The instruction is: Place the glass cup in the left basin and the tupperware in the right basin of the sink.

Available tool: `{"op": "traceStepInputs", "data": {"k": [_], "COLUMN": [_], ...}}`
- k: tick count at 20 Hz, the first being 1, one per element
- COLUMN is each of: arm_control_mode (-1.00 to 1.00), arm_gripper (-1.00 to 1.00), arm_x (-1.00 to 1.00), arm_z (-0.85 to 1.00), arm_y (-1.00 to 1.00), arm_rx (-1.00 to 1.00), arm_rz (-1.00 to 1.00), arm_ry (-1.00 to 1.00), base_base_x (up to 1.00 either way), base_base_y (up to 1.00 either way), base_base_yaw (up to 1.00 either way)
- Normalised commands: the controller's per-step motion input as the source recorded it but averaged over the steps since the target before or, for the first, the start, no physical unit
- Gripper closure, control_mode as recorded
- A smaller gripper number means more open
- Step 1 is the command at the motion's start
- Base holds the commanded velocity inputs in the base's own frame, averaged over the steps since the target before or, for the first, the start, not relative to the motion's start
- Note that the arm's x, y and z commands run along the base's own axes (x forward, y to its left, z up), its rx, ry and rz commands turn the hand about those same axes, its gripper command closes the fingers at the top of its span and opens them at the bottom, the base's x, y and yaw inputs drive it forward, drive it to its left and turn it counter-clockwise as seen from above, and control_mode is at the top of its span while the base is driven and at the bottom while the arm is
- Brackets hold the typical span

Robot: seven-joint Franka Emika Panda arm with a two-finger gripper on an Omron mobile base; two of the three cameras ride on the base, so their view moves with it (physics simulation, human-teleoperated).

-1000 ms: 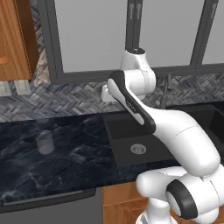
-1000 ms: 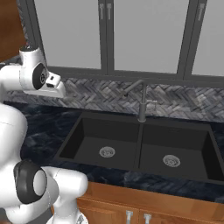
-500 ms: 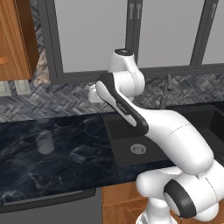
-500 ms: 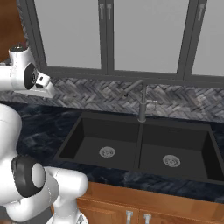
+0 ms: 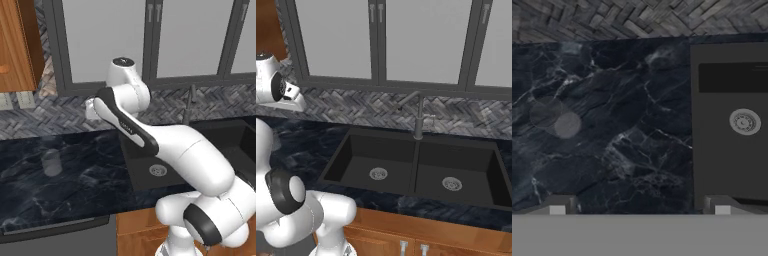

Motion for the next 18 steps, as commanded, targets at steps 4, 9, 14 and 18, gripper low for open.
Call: {"op": "traceStepInputs", "data": {"k": [4,9,14,18], "arm_control_mode": [-1.0,-1.0,-1.0,-1.0], "arm_gripper": [-1.0,-1.0,-1.0,-1.0], "arm_x": [0.0,0.0,0.0,0.0], "arm_z": [0.0,0.0,0.0,0.0], "arm_y": [0.4,0.39,0.29,0.21], "arm_rx": [0.0,0.0,0.0,0.01], "arm_rz": [0.0,0.0,0.0,0.0], "arm_ry": [0.0,0.02,0.03,0.02], "base_base_x": [0.0,0.0,0.0,0.0], "base_base_y": [0.0,0.0,0.0,0.0], "base_base_yaw": [0.0,0.0,0.0,0.0]}}
